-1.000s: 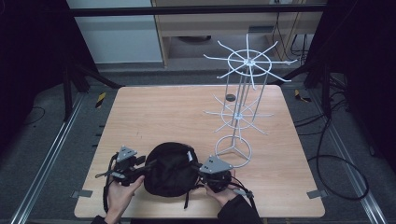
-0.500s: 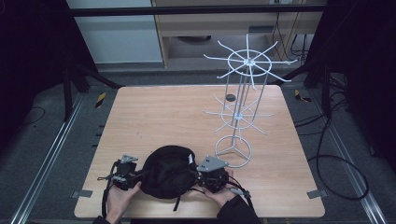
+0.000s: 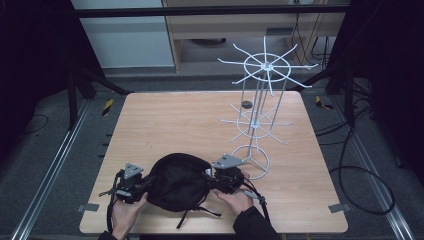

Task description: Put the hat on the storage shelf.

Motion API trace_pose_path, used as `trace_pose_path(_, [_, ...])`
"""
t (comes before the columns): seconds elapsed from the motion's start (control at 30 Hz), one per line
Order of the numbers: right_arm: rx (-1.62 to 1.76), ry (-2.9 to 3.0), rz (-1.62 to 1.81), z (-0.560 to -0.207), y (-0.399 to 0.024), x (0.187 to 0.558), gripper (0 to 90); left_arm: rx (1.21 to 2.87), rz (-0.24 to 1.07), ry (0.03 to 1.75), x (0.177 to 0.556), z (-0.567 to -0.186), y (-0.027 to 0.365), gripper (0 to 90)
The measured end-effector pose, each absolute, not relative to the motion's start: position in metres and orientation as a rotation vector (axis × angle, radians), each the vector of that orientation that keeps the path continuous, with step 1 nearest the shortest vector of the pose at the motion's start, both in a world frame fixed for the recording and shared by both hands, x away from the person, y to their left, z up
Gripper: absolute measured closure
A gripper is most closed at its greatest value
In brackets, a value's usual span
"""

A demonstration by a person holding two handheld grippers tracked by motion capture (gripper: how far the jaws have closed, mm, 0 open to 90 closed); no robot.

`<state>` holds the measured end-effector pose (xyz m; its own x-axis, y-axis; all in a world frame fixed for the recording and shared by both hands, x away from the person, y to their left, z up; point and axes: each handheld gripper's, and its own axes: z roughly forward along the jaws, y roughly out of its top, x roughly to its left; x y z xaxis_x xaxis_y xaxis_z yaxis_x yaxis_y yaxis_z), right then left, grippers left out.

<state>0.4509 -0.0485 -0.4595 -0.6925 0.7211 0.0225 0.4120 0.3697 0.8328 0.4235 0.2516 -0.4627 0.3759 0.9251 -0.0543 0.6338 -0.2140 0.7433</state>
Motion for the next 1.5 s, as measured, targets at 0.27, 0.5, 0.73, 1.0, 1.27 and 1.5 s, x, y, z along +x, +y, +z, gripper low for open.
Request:
trace_pose_path(0.27, [1.059, 2.348, 1.106, -0.476, -0.035, 0.460, 68.2, 1.942, 0.538, 1.331, 0.424, -0.464, 0.251, 81.5])
trace_pose_path(0.5, [0.983, 2.283, 1.187, -0.459, -0.041, 0.449, 80.9, 1.895, 0.529, 1.320, 0.429, -0.465, 0.251, 81.0])
trace_pose_path(0.73, [0.701, 2.164, 1.341, -0.426, -0.039, 0.423, 81.3, 1.843, 0.468, 1.293, 0.447, -0.473, 0.246, 80.2])
trace_pose_path(1.0, [0.622, 2.224, 1.347, -0.439, -0.039, 0.414, 81.5, 1.860, 0.452, 1.293, 0.459, -0.482, 0.241, 78.4])
trace_pose_path(1.27, [0.633, 2.187, 1.321, -0.440, -0.042, 0.411, 81.8, 1.847, 0.398, 1.284, 0.455, -0.475, 0.246, 62.2])
trace_pose_path(1.5, [0.690, 2.163, 1.265, -0.442, -0.046, 0.412, 81.9, 1.780, 0.452, 1.269, 0.430, -0.442, 0.264, 51.6])
